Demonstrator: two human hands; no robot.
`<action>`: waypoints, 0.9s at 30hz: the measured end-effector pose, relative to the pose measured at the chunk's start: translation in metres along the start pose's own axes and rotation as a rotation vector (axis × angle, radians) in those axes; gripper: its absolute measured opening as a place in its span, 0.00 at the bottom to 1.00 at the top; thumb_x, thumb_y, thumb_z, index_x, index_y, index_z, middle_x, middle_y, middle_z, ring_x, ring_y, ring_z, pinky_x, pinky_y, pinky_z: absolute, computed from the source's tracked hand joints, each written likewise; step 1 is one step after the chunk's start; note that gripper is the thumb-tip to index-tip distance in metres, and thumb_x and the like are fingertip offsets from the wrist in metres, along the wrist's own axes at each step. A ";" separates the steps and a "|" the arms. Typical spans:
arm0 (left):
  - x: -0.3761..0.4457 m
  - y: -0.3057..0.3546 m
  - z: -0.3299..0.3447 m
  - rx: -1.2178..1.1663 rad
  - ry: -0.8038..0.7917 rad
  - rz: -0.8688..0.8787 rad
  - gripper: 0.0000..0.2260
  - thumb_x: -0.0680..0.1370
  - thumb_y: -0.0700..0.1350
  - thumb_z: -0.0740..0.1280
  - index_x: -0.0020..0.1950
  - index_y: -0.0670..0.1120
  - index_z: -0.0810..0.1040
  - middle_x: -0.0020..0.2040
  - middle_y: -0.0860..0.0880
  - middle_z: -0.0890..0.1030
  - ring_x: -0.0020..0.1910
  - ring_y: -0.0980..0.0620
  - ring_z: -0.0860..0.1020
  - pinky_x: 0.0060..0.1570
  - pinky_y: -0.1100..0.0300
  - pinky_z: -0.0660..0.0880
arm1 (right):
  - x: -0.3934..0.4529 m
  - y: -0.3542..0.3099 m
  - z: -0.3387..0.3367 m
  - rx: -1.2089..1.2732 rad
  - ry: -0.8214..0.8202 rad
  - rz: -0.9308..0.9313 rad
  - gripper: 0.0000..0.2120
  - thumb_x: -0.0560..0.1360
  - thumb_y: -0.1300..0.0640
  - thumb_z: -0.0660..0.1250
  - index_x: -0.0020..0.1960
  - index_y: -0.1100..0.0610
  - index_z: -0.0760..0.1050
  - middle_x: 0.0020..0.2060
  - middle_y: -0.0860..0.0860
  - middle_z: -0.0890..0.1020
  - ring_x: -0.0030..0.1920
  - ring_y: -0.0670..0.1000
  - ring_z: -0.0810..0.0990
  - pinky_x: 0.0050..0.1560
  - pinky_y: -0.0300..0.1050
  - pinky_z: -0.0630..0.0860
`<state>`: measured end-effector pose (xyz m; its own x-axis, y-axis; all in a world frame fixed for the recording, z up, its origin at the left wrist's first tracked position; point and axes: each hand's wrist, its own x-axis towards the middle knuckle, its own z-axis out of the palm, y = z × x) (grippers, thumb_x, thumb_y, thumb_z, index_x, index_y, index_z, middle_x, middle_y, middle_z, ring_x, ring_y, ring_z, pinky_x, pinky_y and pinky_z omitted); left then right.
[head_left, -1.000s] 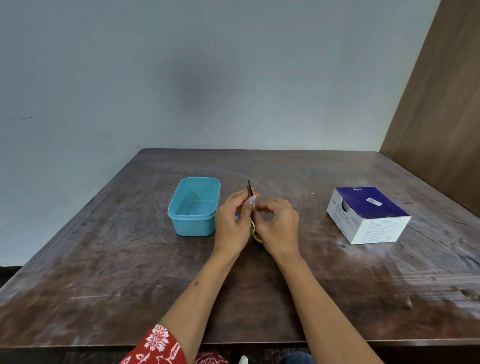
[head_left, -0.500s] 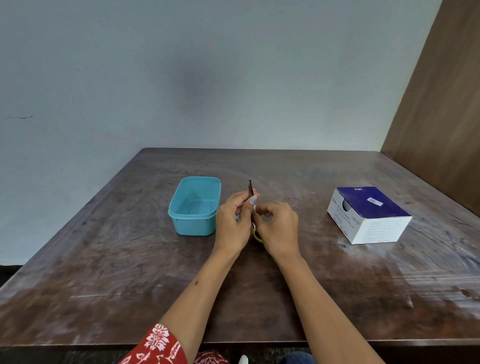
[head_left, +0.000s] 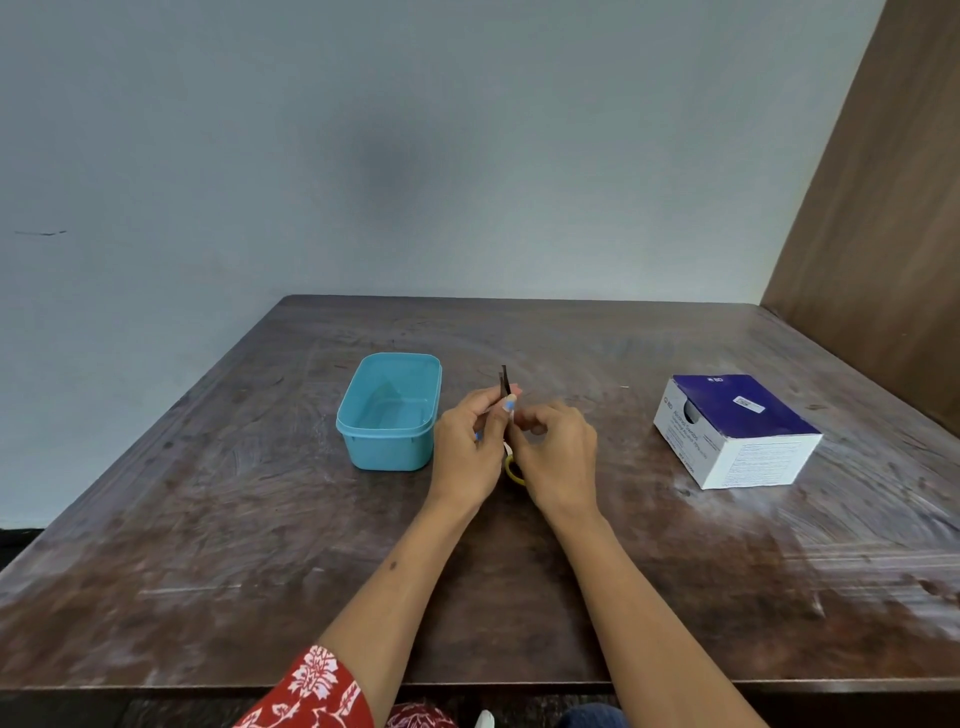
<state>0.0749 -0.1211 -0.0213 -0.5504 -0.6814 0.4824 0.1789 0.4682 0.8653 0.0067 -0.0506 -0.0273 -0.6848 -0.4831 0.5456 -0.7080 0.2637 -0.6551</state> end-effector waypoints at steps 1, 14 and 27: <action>0.000 0.000 0.000 0.002 0.001 -0.004 0.11 0.78 0.41 0.63 0.59 0.45 0.78 0.51 0.54 0.81 0.52 0.58 0.79 0.53 0.62 0.76 | 0.000 -0.001 0.000 0.005 0.010 -0.009 0.06 0.72 0.57 0.71 0.48 0.56 0.82 0.42 0.50 0.82 0.45 0.48 0.76 0.42 0.33 0.65; 0.000 -0.001 0.000 -0.026 -0.003 -0.049 0.11 0.78 0.43 0.64 0.60 0.45 0.78 0.52 0.52 0.82 0.53 0.59 0.79 0.54 0.62 0.76 | 0.000 -0.004 0.000 0.043 0.083 -0.049 0.04 0.71 0.59 0.72 0.46 0.57 0.82 0.40 0.50 0.82 0.44 0.48 0.76 0.41 0.31 0.65; -0.001 0.004 -0.001 -0.044 0.049 -0.029 0.10 0.77 0.41 0.65 0.58 0.46 0.79 0.53 0.51 0.82 0.51 0.61 0.79 0.52 0.67 0.76 | 0.001 0.006 0.002 0.011 0.085 0.110 0.05 0.72 0.56 0.71 0.46 0.55 0.83 0.41 0.52 0.83 0.44 0.52 0.78 0.44 0.46 0.73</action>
<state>0.0766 -0.1192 -0.0179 -0.5156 -0.7212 0.4625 0.2002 0.4235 0.8835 0.0019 -0.0516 -0.0316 -0.7704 -0.3797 0.5121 -0.6265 0.3020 -0.7186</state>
